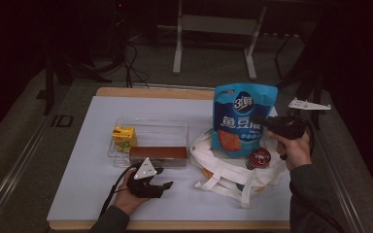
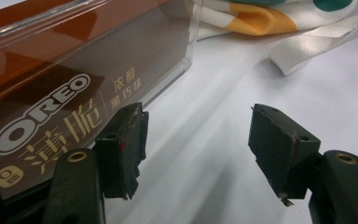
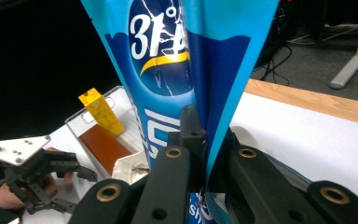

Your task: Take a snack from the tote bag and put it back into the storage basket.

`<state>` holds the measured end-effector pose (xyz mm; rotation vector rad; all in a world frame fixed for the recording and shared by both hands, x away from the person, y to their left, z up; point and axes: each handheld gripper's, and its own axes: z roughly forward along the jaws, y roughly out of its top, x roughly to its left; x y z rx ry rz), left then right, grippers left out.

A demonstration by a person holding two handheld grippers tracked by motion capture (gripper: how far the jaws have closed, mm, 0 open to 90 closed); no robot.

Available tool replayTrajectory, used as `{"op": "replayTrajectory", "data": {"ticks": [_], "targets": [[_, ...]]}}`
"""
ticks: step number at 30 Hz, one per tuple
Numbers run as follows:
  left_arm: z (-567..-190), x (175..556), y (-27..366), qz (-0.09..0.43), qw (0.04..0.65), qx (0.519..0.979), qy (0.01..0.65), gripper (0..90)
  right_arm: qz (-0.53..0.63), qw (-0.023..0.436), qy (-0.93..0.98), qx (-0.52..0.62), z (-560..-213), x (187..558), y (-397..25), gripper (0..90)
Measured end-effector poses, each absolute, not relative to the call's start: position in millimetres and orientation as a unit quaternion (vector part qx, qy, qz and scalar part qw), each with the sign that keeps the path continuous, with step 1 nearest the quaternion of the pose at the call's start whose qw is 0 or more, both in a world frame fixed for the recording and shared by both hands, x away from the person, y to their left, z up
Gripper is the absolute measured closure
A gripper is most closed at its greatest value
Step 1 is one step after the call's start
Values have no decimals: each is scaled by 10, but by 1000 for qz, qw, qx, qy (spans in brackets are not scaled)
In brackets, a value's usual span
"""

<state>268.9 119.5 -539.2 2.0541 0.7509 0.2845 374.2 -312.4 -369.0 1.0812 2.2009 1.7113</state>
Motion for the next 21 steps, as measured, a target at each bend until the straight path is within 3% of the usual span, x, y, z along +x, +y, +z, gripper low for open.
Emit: {"op": "replayTrajectory", "data": {"ticks": [21], "targets": [[-5393,2692,1196,113,452,831,304,363,590,54,733,335,-3592,3610,-2989,891]]}}
